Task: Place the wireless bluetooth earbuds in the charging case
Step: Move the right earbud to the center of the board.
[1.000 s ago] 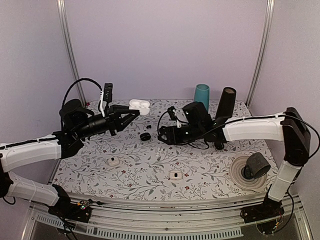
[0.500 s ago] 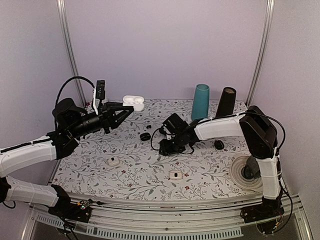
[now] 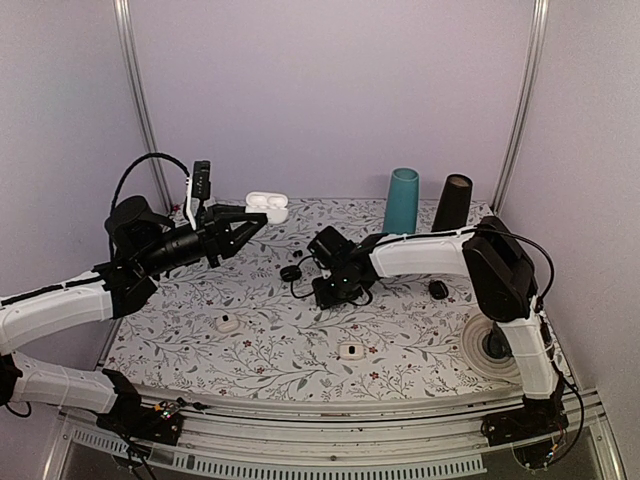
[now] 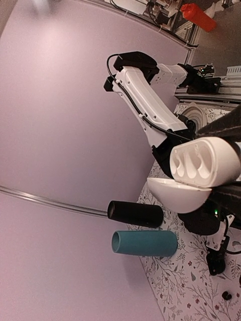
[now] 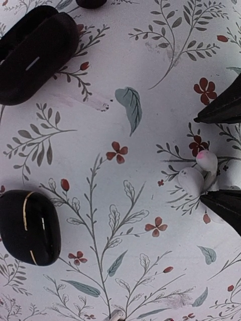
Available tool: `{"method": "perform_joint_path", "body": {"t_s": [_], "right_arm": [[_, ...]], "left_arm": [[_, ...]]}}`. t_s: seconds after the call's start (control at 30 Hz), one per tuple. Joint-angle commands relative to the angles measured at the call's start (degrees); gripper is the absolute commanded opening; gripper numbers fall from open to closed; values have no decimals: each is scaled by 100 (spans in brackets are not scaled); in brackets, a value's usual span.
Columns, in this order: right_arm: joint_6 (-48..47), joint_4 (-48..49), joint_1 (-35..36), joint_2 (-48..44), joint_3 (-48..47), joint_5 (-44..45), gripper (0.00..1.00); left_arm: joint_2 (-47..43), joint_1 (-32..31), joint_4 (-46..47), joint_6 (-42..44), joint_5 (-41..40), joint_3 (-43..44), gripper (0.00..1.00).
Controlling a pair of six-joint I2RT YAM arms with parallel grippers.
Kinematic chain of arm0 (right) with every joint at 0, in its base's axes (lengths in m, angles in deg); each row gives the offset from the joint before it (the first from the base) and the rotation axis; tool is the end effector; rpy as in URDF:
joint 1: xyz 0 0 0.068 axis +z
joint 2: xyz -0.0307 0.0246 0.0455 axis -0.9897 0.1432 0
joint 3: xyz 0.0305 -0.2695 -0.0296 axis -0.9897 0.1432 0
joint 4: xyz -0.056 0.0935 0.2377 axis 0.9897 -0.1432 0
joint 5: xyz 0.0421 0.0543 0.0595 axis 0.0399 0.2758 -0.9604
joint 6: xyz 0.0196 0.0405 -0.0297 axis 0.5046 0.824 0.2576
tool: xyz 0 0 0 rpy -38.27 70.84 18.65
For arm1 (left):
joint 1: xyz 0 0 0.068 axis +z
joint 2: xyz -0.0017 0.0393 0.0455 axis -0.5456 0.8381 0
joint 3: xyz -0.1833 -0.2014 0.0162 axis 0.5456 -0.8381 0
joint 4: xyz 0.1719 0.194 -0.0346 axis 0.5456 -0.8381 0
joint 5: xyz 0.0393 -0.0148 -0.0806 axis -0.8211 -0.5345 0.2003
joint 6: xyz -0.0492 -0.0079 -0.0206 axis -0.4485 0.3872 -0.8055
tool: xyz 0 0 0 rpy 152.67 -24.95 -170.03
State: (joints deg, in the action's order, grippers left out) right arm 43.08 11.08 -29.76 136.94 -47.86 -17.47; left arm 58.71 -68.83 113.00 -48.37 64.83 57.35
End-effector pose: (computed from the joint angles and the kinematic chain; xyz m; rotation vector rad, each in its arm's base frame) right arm 0.2992 0.3781 0.1371 -0.6072 2.6150 0.3267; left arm 0.1917 -0.1601 0.3249 0.6313 1.3966 -1.1937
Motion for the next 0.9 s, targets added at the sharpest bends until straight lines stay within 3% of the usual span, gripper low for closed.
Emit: {"method": "perform_joint_path", "body": {"t_s": [0.0, 0.37, 0.5, 0.87], "right_arm": [[-160, -600, 113, 354, -86, 309, 43], [-334, -602, 253, 640, -262, 157, 20], [-175, -500, 157, 361, 122, 158, 9], [192, 315, -264, -1160, 1917, -296, 5]], "left_arm": [[-74, 79, 25, -43, 62, -2, 0], [3, 79, 20, -79, 89, 50, 0], [45, 80, 20, -90, 111, 74, 0], [302, 79, 171, -178, 262, 147, 0]]}}
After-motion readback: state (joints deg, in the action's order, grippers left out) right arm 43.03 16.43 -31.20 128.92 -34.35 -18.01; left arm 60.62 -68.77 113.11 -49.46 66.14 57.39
